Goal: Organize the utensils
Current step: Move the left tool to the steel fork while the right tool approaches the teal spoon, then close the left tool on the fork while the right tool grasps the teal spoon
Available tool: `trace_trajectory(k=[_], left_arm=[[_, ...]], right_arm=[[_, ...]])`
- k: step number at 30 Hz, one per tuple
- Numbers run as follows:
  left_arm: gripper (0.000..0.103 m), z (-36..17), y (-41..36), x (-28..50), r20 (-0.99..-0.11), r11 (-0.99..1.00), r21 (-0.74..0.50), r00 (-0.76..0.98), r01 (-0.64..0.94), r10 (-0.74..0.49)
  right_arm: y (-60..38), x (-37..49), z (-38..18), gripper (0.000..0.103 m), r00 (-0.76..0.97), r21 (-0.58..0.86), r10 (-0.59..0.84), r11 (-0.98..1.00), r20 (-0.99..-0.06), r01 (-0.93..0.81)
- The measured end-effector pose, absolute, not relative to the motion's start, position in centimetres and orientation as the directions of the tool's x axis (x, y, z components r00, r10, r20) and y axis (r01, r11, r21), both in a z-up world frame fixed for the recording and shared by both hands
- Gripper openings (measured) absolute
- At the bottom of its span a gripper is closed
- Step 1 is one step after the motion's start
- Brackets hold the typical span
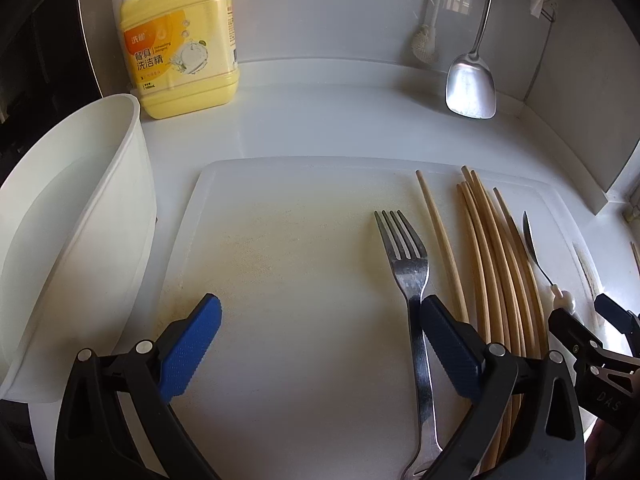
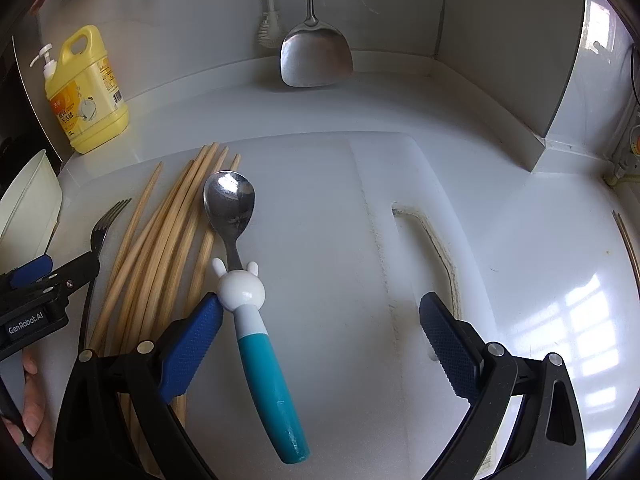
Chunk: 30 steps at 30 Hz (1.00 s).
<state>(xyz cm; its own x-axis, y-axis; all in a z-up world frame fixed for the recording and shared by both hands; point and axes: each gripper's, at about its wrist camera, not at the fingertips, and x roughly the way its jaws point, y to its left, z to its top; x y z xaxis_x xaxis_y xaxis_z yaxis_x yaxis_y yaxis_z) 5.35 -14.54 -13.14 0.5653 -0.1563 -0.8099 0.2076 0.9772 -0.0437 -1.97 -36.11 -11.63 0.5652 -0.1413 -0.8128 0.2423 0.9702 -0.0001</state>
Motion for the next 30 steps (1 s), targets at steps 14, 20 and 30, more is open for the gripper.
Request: trace_trajectory(k=[14, 20, 30], left_arm=[[0.097, -13.2, -16.5, 6.4, -0.824, 0.978, -0.021, 0.550, 0.209, -0.135], [0.086, -13.0, -16.9, 6.2, -0.819, 0.972, -0.020, 0.553, 0.234, -0.150], [0.039, -12.4, -17.8, 4.7, -0.788, 0.966, -0.028, 0.588, 0.258, -0.180]], right_arm=[[-35.0, -0.7, -11.6, 0.092, 0.589, -0.048, -0.152, 0.981, -0.793, 0.188], [-34.9, -1.2, -11.6, 0.075, 0.611, -0.016, -0.104, 0.989, -0.785, 0.148], [-33.9, -1.9, -11.3, 0.055, 0.632, -0.028, -0.094, 0.993, -0.769, 0.114]])
